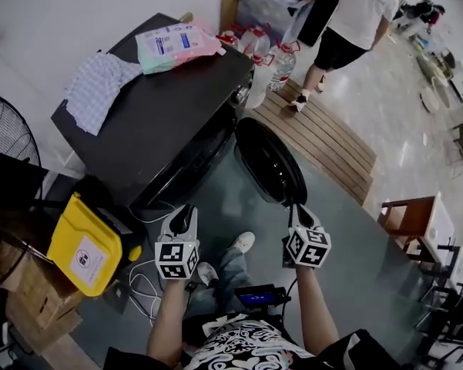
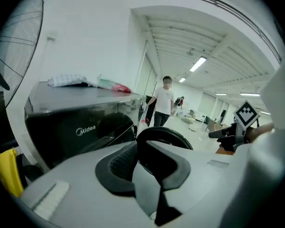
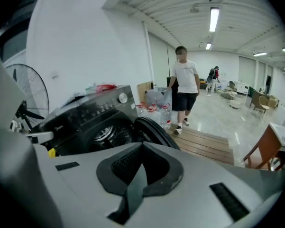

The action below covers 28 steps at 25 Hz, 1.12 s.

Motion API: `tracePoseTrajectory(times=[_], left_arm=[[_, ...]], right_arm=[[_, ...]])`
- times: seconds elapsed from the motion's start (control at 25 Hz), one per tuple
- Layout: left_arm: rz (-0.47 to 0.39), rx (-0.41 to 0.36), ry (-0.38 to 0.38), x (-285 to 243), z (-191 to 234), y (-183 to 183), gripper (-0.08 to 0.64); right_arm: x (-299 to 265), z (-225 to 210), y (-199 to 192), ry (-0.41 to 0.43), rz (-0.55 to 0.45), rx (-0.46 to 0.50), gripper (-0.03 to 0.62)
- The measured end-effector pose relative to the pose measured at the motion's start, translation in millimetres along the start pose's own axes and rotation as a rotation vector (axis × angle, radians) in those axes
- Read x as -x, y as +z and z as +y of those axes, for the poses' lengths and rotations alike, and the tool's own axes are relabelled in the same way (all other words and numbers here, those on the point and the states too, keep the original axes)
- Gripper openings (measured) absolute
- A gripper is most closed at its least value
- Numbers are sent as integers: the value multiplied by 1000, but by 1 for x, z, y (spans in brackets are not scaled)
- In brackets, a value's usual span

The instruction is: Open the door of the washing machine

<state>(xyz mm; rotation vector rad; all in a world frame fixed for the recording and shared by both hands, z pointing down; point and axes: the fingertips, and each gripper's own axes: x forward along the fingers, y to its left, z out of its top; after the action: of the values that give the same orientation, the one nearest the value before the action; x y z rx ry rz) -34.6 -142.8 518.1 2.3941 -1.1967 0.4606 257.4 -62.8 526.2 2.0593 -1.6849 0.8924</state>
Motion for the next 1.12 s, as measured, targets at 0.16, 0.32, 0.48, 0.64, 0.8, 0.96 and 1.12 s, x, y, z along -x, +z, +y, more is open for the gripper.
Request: tracePoseTrajectory(times=[0.16,0.32,0.48,0.64,0.8,0.96,1.12], left_arm=[[-65,-15,-10,30,-12,35,31],[-101,-16,-6,54,-26,50,6],[-125,-36,0,75,-38,55,2],[-170,-23,0,94,-38,65,2],[-196,-28,9,102,-39,69,2],[-193,-32,12,106,-41,66,2],[-193,-39,14,107,-42,67,2]], right_arm=[[44,43,12,86,-79,-23,3],[74,68,18,125,-116,40,3],[100,79,18,151,-158,43,2],[116,94,20,170,-192,57,2],[124,101,22,181,-202,89,2],[128,102,15,175,-197,91,2],[128,101,12,181,-192,84,2]])
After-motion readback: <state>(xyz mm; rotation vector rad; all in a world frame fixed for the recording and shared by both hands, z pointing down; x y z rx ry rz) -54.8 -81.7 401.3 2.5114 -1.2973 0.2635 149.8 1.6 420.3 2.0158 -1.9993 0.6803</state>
